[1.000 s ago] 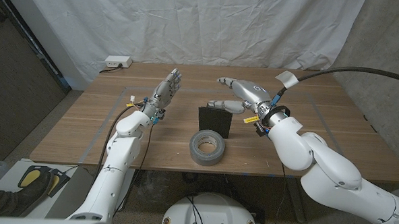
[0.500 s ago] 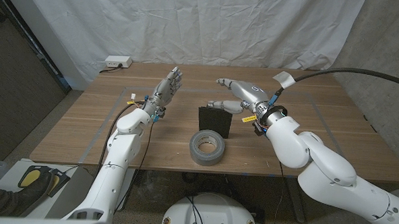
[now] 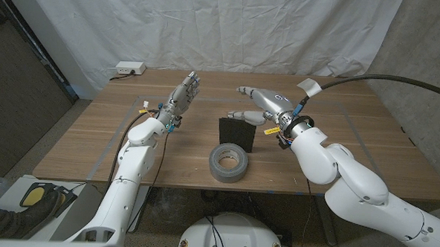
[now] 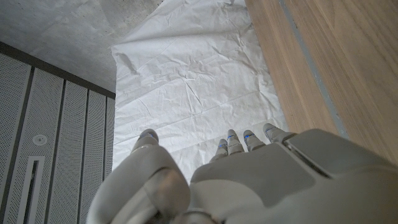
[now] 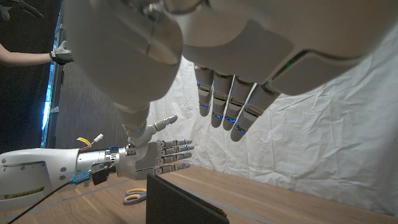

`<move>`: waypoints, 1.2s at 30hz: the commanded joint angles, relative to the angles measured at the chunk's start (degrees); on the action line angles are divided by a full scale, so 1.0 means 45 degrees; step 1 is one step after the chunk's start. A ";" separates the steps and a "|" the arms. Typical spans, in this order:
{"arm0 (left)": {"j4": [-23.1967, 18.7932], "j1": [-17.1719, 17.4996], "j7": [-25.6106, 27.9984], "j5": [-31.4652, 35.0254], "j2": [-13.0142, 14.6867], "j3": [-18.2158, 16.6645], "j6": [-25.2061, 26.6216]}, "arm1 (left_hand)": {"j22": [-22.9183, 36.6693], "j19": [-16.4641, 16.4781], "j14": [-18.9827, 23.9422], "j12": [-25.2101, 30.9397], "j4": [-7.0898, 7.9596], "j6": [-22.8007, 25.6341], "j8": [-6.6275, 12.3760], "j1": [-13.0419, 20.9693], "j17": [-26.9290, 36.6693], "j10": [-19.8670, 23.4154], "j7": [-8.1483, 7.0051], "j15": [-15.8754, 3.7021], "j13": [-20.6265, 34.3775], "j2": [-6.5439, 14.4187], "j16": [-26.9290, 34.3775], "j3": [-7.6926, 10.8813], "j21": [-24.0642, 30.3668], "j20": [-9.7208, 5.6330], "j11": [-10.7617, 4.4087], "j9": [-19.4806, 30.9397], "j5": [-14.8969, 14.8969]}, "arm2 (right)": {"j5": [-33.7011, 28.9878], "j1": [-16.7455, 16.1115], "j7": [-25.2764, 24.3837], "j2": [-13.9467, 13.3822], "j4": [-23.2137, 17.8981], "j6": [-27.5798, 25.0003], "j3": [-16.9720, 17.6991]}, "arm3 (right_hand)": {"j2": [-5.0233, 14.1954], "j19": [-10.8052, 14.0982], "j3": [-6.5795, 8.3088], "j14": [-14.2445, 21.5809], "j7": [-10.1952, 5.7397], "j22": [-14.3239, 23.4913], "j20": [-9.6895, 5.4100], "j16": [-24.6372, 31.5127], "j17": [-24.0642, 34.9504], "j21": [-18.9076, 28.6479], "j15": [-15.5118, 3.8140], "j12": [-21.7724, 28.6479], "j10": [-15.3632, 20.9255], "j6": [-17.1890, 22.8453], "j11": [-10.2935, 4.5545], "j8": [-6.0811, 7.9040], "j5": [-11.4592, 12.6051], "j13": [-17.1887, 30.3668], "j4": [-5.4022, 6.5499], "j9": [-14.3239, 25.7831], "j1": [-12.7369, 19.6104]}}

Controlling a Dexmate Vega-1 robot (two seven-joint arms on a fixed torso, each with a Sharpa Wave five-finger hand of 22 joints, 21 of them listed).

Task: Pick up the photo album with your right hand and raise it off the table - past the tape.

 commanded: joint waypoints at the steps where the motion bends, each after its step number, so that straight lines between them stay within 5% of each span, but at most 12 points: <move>1: 0.0068 -0.0018 -0.0054 -0.0066 -0.0016 -0.0080 -0.0068 | 0.0070 -0.0143 -0.0124 0.0016 -0.0017 -0.0095 -0.0029 0.0143 0.0073 -0.0125 -0.0003 -0.0009 0.0063 -0.0007 0.0023 -0.0016 -0.0024 -0.0849 -0.0069 0.0027 -0.0046 | -0.0527 0.0245 0.0787 0.0245 0.0060 -0.0254 -0.0370 | -0.0046 0.0011 -0.0049 0.0050 0.0048 0.0075 0.0041 -0.0020 0.0019 -0.0020 0.0061 0.0051 0.0108 0.0097 0.0008 -0.0070 0.0065 0.0020 0.0025 0.0066 0.0015; 36: 0.0316 -0.0003 -0.0116 -0.0126 -0.0041 -0.0191 -0.0217 | 0.0072 -0.0210 -0.0198 0.0018 -0.0009 -0.0129 -0.0021 0.0190 0.0073 -0.0159 -0.0037 0.0029 0.0064 0.0036 0.0010 -0.0099 -0.0029 -0.0709 -0.0076 0.0030 -0.0079 | -0.2346 0.0677 0.2335 0.1061 0.0433 -0.0867 -0.1246 | 0.0171 0.0288 0.0004 0.0563 0.0105 0.0090 0.0008 0.0121 0.0047 -0.0033 -0.0248 -0.0030 0.0036 0.0029 -0.0089 -0.0145 0.0180 0.0026 -0.0002 0.0067 0.0296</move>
